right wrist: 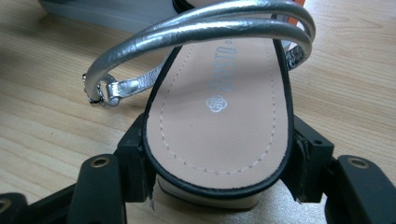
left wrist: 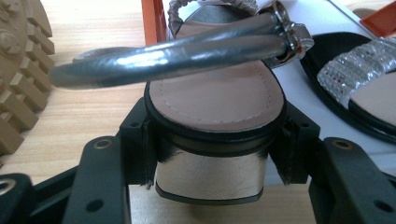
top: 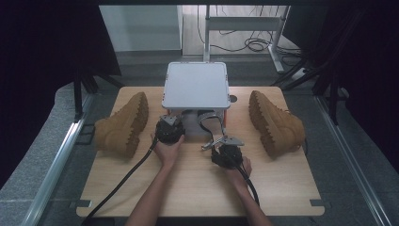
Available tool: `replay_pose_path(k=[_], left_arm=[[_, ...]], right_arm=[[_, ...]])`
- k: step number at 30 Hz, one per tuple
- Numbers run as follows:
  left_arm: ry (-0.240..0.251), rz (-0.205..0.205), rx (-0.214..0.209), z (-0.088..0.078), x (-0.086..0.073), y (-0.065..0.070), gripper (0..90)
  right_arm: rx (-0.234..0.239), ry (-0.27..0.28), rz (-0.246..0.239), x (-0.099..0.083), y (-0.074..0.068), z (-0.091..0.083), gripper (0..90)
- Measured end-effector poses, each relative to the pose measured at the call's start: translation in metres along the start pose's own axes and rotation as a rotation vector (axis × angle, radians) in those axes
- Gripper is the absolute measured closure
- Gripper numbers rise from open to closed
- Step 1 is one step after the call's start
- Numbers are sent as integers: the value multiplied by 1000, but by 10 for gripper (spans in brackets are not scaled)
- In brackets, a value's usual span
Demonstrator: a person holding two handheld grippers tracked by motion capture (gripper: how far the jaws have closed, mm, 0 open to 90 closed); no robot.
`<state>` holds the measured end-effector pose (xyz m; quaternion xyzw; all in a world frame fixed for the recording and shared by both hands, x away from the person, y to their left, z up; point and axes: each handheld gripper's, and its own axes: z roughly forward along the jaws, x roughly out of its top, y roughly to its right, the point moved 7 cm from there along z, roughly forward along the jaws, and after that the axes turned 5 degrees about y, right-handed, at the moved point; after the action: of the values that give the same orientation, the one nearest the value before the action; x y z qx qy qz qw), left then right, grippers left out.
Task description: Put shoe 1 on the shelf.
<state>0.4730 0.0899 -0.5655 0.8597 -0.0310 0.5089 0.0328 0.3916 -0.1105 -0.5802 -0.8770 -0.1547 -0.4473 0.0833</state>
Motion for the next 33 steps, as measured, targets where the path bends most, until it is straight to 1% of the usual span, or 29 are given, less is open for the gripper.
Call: replay_pose_path(k=[5,9,10,13,16,18,22,25,29,33], left_arm=[[6,-16,7,6,3,2,422],[1,-4,11,8,2,3,421],[-13,-1,4,9,0,4,419],[-48,29,-13,11,-8,5,408],[-38,30,-38,5,-9,4,400],[-27,55,-52,0,-8,3,391],[-28,65,-96,-9,-9,-1,423],[-25,55,-111,-9,-10,-2,438],[-2,61,-88,-7,-10,1,441],[8,59,-49,-4,-9,6,442]], right_arm=[[1,2,-1,0,0,0,376],[1,1,0,0,0,0,377],[1,2,-1,0,0,0,376],[1,2,-2,0,0,0,376],[2,2,-3,0,1,0,377],[2,2,-3,0,1,0,377],[2,1,-3,0,1,0,377],[2,2,-3,0,1,0,378],[2,3,-2,0,1,0,378],[2,4,-2,0,1,0,379]])
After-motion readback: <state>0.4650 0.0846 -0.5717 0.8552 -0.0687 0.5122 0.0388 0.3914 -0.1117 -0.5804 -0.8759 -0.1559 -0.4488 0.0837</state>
